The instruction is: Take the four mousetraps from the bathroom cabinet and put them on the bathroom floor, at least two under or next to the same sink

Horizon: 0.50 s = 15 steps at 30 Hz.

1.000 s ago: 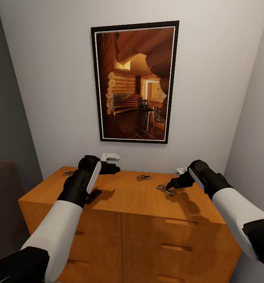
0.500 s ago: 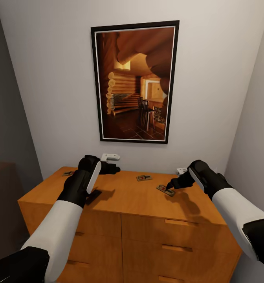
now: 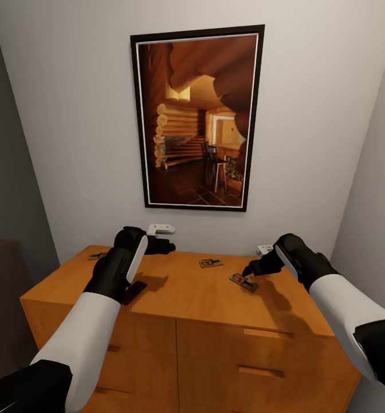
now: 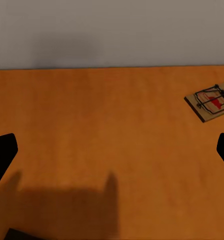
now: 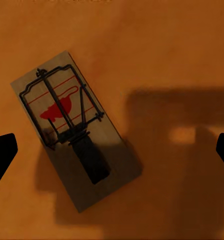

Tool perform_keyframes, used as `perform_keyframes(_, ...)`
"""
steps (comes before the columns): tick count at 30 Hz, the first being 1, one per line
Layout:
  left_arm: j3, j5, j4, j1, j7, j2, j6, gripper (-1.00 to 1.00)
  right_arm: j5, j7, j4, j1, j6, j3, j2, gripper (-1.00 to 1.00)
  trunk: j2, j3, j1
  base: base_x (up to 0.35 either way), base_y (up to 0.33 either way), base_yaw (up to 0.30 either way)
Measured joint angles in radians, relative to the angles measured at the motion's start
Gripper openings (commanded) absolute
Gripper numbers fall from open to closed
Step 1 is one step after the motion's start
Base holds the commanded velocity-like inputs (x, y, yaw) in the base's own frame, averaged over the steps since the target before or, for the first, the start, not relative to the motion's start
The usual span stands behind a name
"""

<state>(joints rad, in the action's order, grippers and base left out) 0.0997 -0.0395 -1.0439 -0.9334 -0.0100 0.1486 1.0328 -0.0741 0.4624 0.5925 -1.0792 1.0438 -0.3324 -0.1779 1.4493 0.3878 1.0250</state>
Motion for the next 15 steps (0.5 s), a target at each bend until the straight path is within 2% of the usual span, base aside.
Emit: perform_keyframes(15, 0.000, 0.000, 0.000, 0.000, 0.000, 0.000, 0.000, 1.00, 0.001, -0.001, 0.000, 0.000, 0.000, -0.001, 0.001, 1.00, 0.000, 0.000, 0.000, 0.004, 0.000, 0.000)
